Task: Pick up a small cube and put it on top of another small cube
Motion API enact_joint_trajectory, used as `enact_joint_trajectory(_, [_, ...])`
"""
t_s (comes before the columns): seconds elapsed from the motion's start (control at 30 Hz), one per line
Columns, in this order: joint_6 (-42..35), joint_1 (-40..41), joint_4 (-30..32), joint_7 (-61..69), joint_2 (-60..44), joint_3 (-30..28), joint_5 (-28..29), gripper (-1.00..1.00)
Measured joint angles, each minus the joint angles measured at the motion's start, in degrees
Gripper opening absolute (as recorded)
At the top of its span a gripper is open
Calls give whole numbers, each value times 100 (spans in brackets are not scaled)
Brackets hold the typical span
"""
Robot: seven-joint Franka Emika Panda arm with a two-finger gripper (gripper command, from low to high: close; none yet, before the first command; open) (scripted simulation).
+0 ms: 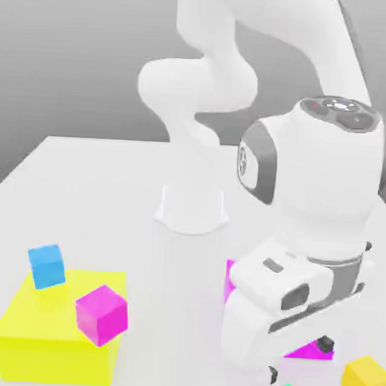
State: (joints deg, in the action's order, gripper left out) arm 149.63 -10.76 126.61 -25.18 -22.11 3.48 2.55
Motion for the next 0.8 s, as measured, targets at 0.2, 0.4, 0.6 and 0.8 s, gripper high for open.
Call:
enact_joint_trajectory(0.2, [666, -80, -183, -28, -944, -70, 107, -100])
enact_joint_trajectory(0.4, [644, -77, -178, -25, -923, -66, 105, -100])
enact_joint_trajectory(0.6, [-161, 93, 131, -198, 196, -187, -98, -100])
enact_joint_trajectory(0.8, [-863, 607, 668, -1317, 1439, -897, -269, -100])
